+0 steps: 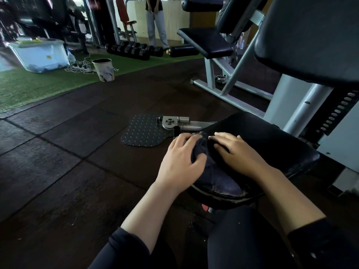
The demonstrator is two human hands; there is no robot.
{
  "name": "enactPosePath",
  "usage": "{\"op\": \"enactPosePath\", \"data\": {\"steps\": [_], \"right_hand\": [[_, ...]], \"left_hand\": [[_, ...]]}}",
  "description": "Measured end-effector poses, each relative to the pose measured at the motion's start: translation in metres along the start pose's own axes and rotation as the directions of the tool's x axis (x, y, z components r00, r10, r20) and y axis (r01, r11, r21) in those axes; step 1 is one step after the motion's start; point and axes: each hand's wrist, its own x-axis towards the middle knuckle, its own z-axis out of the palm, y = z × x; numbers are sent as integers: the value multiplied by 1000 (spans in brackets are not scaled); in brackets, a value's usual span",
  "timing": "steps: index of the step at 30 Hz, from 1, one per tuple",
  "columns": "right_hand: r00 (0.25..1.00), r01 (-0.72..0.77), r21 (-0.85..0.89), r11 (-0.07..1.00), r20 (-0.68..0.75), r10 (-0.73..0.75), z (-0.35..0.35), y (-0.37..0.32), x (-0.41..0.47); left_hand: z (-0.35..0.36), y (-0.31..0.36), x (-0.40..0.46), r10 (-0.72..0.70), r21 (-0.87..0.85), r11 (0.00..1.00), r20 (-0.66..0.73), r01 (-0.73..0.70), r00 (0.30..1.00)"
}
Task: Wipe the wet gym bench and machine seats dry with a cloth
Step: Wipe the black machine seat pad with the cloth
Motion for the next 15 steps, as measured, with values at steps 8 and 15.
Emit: {"op": "enactPosePath", "data": {"steps": [8, 15], "right_hand": [[1000, -8, -14, 1000, -17, 8, 3, 0, 3], [999, -21, 49, 999, -49, 24, 6, -1, 3]], "left_hand": [[15, -6, 20, -63, 111, 991, -49, 68, 997], [9, -21, 9, -254, -172, 956, -84, 237, 964]]}}
